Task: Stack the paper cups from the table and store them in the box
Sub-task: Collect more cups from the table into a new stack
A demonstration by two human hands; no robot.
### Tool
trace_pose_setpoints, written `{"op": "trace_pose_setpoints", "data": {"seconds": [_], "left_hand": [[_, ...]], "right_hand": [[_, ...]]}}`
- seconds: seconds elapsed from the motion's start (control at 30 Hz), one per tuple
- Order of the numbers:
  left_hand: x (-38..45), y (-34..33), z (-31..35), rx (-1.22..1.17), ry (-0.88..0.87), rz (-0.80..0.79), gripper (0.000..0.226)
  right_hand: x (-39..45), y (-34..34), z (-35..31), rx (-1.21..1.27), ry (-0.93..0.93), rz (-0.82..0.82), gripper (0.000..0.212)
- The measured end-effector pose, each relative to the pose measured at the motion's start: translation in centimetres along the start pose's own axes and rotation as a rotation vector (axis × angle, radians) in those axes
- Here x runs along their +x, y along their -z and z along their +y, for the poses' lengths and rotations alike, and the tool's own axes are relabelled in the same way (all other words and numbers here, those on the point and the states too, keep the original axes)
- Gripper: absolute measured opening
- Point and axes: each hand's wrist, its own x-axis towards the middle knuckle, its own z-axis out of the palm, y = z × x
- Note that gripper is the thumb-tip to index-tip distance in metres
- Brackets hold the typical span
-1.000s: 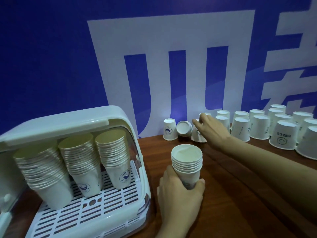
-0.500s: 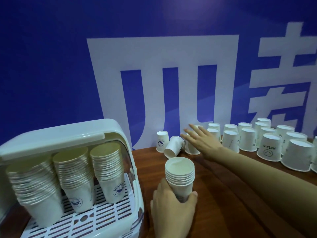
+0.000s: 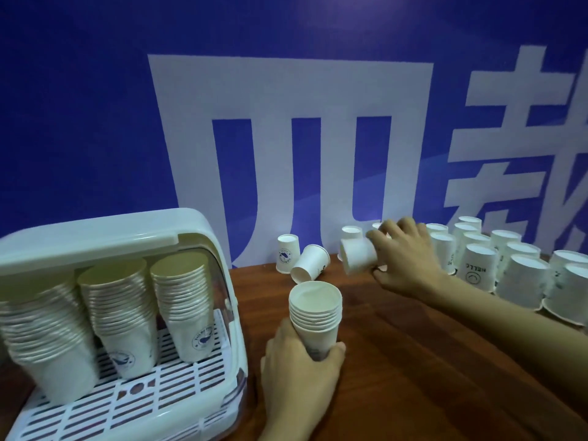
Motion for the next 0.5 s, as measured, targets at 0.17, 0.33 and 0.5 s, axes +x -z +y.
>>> {"op": "trace_pose_setpoints", "data": {"seconds": [0.17, 0.33, 0.5], "left_hand": [[-0.2, 0.1, 0.4, 0.004, -0.001, -0.005, 0.057], [-0.1, -0.2, 0.2, 0.028, -0.026, -0.036, 0.063], [0.2, -0.4, -0.1, 0.062, -0.075, -0.091, 0.075]], "right_hand": [[-3.0, 5.5, -4.0, 1.226, -0.486, -0.052, 0.042], [-5.0, 6.5, -8.3, 1.351, -0.317, -0.089, 0.046], [-6.0, 6.4, -9.6, 1.312, -0.218, -0.151, 0.033]]}}
